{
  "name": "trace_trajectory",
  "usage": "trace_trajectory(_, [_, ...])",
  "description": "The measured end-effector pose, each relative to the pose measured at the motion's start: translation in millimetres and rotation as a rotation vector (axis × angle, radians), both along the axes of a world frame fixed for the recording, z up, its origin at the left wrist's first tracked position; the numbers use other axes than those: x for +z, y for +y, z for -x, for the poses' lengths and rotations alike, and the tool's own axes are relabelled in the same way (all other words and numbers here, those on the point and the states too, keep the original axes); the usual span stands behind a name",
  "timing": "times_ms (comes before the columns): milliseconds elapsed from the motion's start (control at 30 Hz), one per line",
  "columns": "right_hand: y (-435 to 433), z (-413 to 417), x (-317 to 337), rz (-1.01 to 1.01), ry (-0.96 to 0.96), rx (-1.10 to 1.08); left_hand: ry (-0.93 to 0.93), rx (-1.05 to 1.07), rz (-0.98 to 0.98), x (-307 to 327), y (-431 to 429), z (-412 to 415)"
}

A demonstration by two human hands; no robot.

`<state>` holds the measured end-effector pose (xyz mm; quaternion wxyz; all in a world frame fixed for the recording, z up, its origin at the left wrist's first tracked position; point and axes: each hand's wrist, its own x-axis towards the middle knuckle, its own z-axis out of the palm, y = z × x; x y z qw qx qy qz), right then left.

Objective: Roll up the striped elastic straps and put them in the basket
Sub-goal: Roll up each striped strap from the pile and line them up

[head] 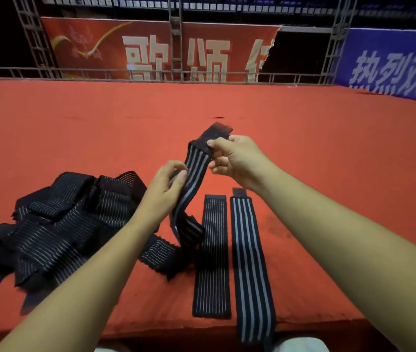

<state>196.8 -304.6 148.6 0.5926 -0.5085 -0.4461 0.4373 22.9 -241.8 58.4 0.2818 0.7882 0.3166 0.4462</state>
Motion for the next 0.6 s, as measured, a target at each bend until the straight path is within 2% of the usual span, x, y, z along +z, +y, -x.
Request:
trace_trajectory(67, [3,4,8,0.012,-0.007,0.01,0.142,-0.015,0.002,2,-2,-2])
trace_trajectory(167, [2,4,13,0.006,-0.07,0.027,0.313,0.065,-0.113,1,-1,0])
trace_trajectory(233, [1,0,13,-0.002,-0.055,0.105,0.218,0.048,-0.124,5,-1,1])
trace_trajectory(333, [2,-11,6,0.076,-0.154,0.139,-0.039,-0.105,0.105,17,-3,5])
trace_trajectory(400, [4,-14,0,0.174,-0.258,0.127,-0.065,-0.181,0.202,23,-4,9])
trace_trajectory(467, [5,-16,-5,0.235,-0.221,0.2,-0.036,-0.252,0.23,27,-7,12])
trace_trajectory(533, [3,-14,-6,0.212,-0.104,0.257,-0.05,-0.323,0.294,29,-10,13])
trace_trajectory(600, [4,-12,-7,0.165,-0.071,0.196,-0.166,-0.394,0.421,27,-9,13])
